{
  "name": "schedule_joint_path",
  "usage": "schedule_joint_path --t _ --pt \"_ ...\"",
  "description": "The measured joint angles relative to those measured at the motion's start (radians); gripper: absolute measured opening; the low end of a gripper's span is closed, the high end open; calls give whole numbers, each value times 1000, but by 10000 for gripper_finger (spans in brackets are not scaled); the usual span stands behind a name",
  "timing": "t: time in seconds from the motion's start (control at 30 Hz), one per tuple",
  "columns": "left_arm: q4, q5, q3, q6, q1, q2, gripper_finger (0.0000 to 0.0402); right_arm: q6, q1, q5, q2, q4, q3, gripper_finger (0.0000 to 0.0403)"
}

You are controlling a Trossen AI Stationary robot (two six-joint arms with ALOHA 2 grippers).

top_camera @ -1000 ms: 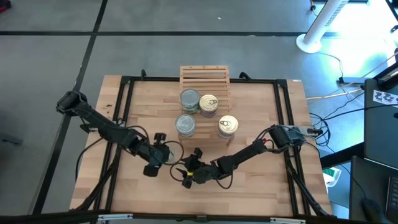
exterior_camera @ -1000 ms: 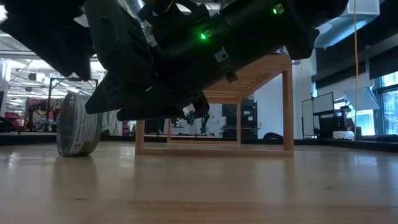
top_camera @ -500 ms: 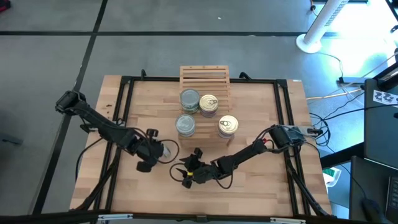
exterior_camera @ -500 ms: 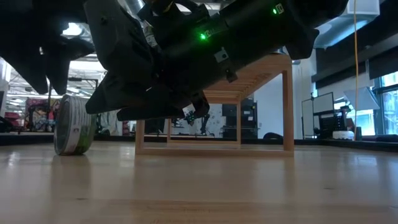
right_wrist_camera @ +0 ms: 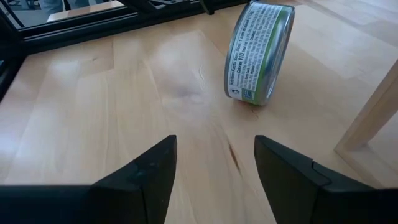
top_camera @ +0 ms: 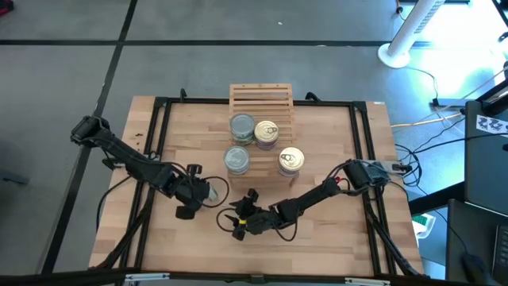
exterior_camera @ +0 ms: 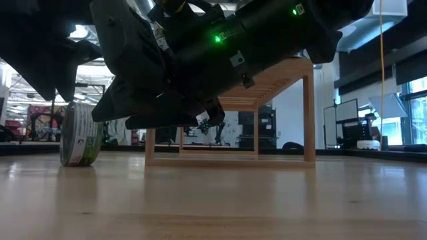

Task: Stack canned seafood by type on shelf
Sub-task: Stack the green tuna can on top of the green tuna can on the shelf

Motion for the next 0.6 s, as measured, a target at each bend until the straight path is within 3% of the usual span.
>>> schedule_joint_path --t 0.27,0.4,0.6 --pt "0 0 0 19 0 0 134 0 0 6 0 0 0 216" --pt "-1 -3 5 112 0 0 134 0 0 28 0 0 0 216" --pt "-5 -85 10 252 1 -1 133 0 0 29 0 0 0 216"
